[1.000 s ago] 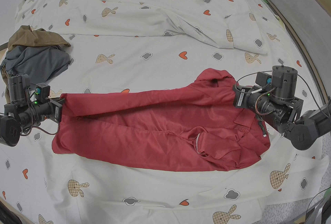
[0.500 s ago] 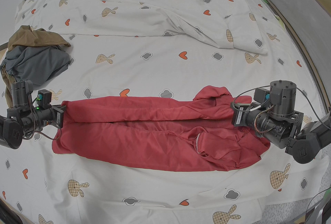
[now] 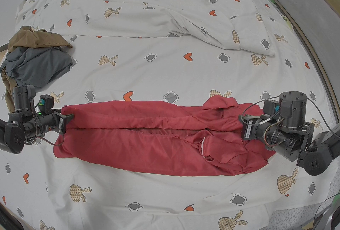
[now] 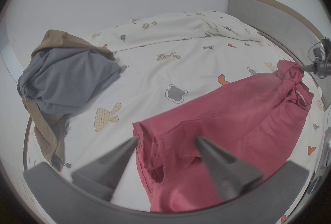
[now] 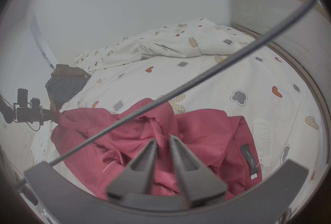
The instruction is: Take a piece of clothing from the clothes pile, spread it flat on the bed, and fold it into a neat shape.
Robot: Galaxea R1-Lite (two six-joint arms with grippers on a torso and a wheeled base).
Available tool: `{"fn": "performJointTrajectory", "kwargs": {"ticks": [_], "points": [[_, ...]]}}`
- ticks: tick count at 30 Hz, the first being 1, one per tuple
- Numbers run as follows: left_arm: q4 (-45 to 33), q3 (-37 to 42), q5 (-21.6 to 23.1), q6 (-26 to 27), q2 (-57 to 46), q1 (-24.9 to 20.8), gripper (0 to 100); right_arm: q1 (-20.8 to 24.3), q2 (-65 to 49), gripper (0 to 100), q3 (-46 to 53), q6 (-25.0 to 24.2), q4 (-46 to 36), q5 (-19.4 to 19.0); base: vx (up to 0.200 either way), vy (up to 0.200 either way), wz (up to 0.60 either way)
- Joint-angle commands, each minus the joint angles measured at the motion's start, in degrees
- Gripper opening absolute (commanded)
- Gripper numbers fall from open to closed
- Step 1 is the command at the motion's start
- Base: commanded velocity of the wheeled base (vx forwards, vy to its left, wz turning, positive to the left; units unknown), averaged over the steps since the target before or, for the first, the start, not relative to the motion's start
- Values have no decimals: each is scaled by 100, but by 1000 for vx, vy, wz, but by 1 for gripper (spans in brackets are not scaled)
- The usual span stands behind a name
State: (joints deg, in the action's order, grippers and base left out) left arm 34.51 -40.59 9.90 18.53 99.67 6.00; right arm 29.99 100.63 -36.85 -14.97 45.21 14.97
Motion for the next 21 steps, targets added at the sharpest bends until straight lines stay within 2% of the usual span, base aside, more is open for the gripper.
{"fn": "performJointTrajectory", "kwargs": {"ticks": [1, 10, 13, 15, 21], "points": [[-6, 131, 3, -7, 26, 7, 100, 16, -44, 100, 240, -6, 22, -3, 0, 0, 0], [29, 227, 82, -359, -466, 402, 100, -37, -589, 100, 433, -6, -13, -12, 0, 0, 0], [-23, 69, 285, -526, -774, 402, 100, -63, -773, 100, 372, -6, -127, -20, 0, 0, 0], [-32, -71, 478, -570, -853, 323, 100, -55, -782, 100, 214, -15, -162, -29, 0, 0, 0], [-41, -361, 566, -895, -677, -195, 100, -37, -721, 100, -112, -15, -171, -29, 0, 0, 0]]}}
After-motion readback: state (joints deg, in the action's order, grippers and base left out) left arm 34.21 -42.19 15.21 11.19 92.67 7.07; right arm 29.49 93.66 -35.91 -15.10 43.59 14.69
